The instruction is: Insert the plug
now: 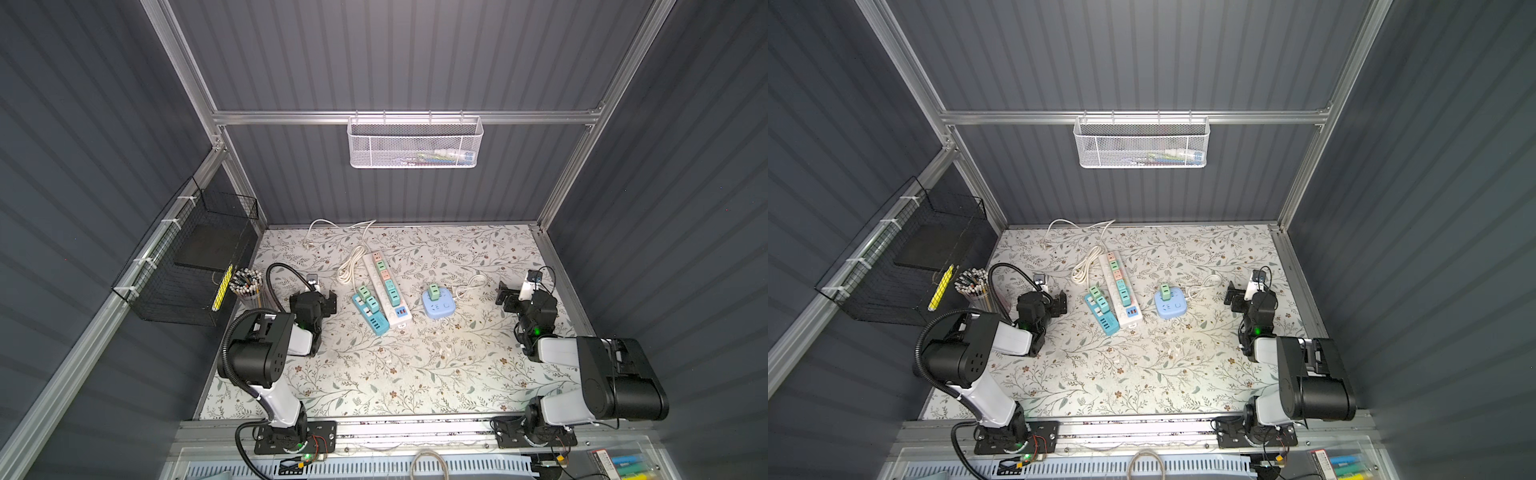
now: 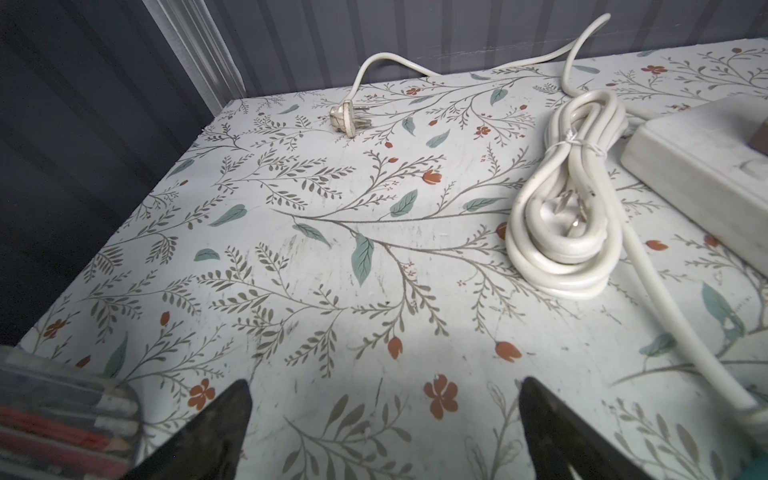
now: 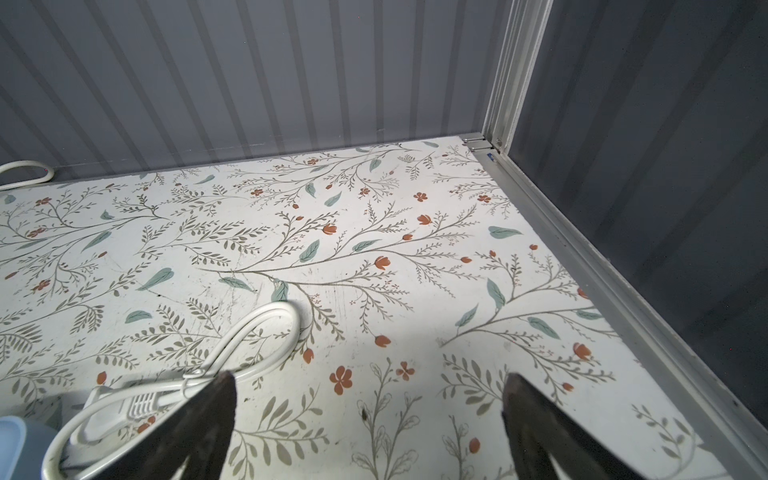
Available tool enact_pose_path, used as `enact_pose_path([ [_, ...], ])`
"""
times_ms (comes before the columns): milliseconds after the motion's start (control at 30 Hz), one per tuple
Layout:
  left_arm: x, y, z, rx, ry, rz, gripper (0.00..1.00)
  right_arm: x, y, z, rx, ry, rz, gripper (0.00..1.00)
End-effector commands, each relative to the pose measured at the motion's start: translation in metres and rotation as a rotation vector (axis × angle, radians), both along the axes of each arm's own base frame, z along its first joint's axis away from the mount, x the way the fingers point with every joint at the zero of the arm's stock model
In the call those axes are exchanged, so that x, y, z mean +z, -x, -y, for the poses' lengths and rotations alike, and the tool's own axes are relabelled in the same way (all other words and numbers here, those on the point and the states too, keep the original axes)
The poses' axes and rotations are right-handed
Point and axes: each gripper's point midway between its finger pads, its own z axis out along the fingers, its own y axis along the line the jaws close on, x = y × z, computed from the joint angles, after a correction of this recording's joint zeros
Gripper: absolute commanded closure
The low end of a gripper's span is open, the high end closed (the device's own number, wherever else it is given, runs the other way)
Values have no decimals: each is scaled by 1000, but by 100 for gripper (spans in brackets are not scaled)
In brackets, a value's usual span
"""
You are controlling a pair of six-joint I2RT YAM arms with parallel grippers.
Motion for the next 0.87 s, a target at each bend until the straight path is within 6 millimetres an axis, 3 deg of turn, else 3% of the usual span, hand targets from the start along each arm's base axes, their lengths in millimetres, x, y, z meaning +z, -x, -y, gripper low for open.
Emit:
enact_pose_path([
  [0,7,-5,-2,10,18,20,0,7,-3,-1,7,-8,25,1],
  [833,4,-9,-3,-18,56,-2,0,7,-3,-1,7,-8,25,1],
])
